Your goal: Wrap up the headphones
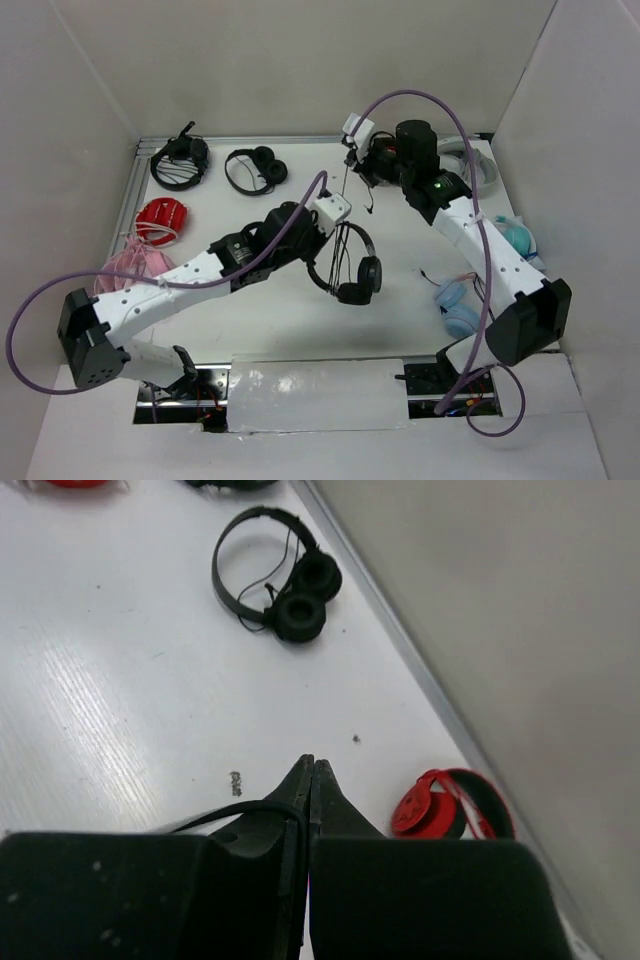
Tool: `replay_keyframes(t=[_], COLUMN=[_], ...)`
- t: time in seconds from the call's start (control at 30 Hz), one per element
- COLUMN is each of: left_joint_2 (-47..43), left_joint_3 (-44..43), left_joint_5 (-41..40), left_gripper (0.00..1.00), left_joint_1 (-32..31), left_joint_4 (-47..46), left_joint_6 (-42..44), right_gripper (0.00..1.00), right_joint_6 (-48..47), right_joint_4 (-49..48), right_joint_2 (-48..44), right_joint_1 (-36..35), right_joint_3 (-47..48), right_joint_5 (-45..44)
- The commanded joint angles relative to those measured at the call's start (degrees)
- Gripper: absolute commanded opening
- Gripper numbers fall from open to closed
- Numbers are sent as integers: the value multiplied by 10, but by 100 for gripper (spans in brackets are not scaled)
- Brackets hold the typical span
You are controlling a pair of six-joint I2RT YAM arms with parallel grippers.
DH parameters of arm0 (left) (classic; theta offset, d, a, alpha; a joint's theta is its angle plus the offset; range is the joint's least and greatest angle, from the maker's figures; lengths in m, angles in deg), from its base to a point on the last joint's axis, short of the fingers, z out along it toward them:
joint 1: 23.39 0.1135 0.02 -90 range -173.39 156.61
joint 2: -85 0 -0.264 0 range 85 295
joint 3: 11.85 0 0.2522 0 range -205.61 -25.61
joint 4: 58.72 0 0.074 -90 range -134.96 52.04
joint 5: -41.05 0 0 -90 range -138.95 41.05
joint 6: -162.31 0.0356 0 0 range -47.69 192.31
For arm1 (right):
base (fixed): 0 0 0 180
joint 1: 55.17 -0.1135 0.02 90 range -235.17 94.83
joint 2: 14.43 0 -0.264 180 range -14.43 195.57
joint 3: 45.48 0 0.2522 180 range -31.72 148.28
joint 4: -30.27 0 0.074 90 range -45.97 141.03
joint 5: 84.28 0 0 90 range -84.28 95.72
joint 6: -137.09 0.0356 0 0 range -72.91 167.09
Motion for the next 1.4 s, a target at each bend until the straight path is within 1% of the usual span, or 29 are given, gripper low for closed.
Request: replay_keyframes(t=[0.0,0.1,0.2,0.23,0.37,0.4,0.43,0.47,0.5,0.53,0.63,0.73,0.8,0.97,1.1,1.37], left_joint_2=[-65,-90,-115,-118,-120,-119,-115,-113,-107,-104,-84,-63,-51,-43,-32,-29], left_joint_3=[3,-9,-19,-27,-82,-94,-119,-132,-154,-164,-207,-246,-270,-289,-315,-340], left_joint_5=[22,1,5,7,-29,-50,-55,-64,-66,-73,-89,-93,-113,-145,-169,-174], left_gripper=[0,0,0,0,0,0,0,0,0,0,0,0,0,0,0,0], left_joint_1=[-33,-38,-40,-40,-40,-40,-40,-41,-41,-41,-41,-44,-45,-46,-48,-57], left_joint_4=[-30,-15,-15,-23,-18,-21,-17,-18,-17,-16,-12,-5,3,-16,-17,-13], left_joint_6=[27,20,23,25,16,12,5,2,1,0,4,10,11,14,20,27], right_gripper=[0,0,0,0,0,2,10,15,16,21,24,24,24,33,39,42], right_joint_6=[49,81,114,125,182,197,226,245,261,275,305,302,300,305,313,331], right_joint_4=[-41,-76,-126,-138,-181,-191,-215,-235,-278,-295,-351,-366,-369,-376,-403,-426], right_joint_2=[20,24,8,6,2,2,-1,-8,-11,-17,-43,-61,-85,-109,-129,-141], right_joint_1=[41,62,70,70,69,68,67,67,66,64,41,10,-9,-35,-54,-60], right_joint_3=[-7,-41,-108,-116,-161,-169,-178,-206,-222,-238,-292,-306,-319,-341,-381,-421], right_joint_5=[52,81,135,148,206,214,228,236,245,257,255,239,216,196,173,163])
